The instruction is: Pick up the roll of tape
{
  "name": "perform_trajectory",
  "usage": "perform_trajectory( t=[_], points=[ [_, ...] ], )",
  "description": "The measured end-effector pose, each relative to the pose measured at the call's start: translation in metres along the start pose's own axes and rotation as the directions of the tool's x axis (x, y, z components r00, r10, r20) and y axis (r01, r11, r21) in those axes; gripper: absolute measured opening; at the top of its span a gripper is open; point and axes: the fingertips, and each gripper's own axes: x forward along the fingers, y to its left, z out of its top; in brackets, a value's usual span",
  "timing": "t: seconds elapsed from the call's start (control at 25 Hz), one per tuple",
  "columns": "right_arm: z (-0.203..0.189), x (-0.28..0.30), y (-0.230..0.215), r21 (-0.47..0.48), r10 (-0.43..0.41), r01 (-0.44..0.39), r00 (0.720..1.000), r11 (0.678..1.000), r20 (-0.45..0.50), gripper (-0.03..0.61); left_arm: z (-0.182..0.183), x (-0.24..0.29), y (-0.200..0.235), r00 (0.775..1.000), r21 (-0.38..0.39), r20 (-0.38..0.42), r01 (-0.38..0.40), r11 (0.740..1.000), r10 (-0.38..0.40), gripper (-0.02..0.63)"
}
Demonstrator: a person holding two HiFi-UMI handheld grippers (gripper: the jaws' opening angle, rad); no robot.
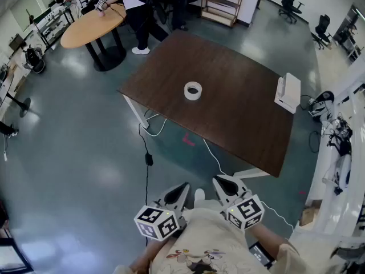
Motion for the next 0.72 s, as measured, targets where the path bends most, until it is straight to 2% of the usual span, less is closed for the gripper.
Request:
perform_trajectory(
  t=[0.36,0.52,0.72],
  points=[
    [-0.005,0.004,0.003,0.002,-0.025,0.025,1.0,1.0,0.0,0.008,0.002,-0.003,0.006,1.0,0.015,-0.004,0.018,1.0,-0.018,0.005],
    [-0.005,0.008,0.015,0.054,0.009,-0.01,1.0,0.998,0.027,0.009,0.001,-0.011,0.014,1.0,0.014,-0.007,0.022,1.0,-0.022,0.005],
    [-0.007,0.019,0.015,0.075,-0.009,0.006,0.999,0.997,0.044,0.06,0.007,-0.021,0.028,1.0,0.008,0.003,0.022,1.0,-0.022,0.006]
  ],
)
